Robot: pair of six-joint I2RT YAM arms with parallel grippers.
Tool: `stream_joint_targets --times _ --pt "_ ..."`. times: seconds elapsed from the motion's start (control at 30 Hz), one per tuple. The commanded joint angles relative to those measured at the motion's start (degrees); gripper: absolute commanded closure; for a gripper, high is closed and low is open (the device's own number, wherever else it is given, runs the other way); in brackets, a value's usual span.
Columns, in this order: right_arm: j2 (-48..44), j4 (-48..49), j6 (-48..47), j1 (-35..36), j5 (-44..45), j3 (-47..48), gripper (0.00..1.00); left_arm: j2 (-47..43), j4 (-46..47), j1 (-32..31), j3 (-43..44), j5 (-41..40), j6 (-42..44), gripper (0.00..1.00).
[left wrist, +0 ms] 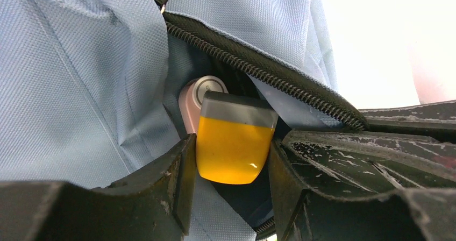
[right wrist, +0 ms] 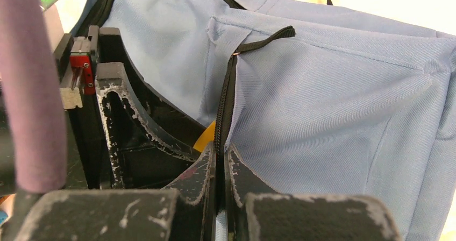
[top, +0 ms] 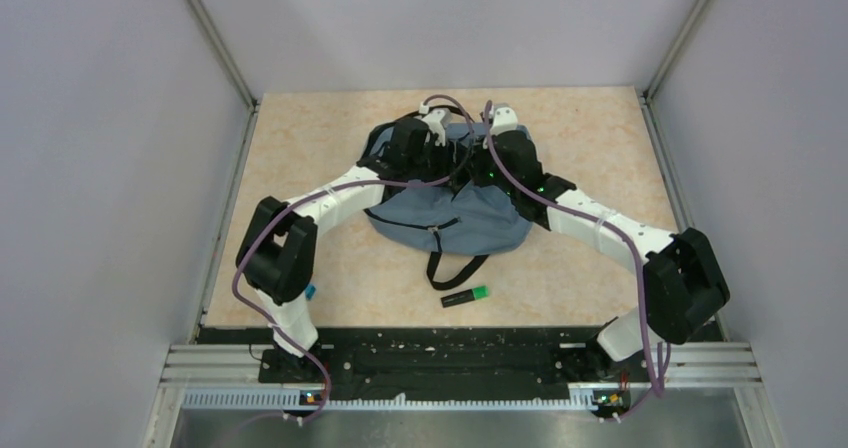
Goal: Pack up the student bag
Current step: Place the stationery in the student bag.
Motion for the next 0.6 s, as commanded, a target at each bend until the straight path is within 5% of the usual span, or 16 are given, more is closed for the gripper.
stream_joint_targets --times 0.0,0.13,0.43,0.57 --pt "-4.30 4.68 1.31 0.02 -1.83 0.51 1.00 1.28 5.90 0.13 2.71 2.87 -1.50 0.70" --pt "-4.40 4.77 1.23 0.05 -1.62 0.15 1.00 1.30 6.08 0.13 1.86 2.06 -1.88 0.65" --pt "-4.47 5.08 1.33 0.05 -1.57 -0.03 1.00 -0.02 6.64 0.11 0.18 1.47 -1.33 0.34" --pt "-4.44 5.03 1.32 0.04 -1.37 -0.02 1.00 -0.79 6.94 0.18 -0.61 1.07 -0.82 0.31"
